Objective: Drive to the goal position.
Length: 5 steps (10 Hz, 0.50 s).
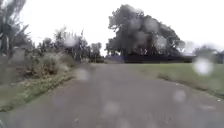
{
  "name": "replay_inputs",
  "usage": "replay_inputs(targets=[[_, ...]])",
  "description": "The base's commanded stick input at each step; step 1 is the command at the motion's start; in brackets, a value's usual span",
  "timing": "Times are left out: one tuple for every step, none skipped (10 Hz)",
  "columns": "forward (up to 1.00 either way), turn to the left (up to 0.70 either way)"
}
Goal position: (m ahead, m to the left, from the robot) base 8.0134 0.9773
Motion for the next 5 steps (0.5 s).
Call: replay_inputs(targets=[[1.0,0.0],[1.0,0.0],[1.0,0.0],[1.0,0.0],[1.0,0.0]])
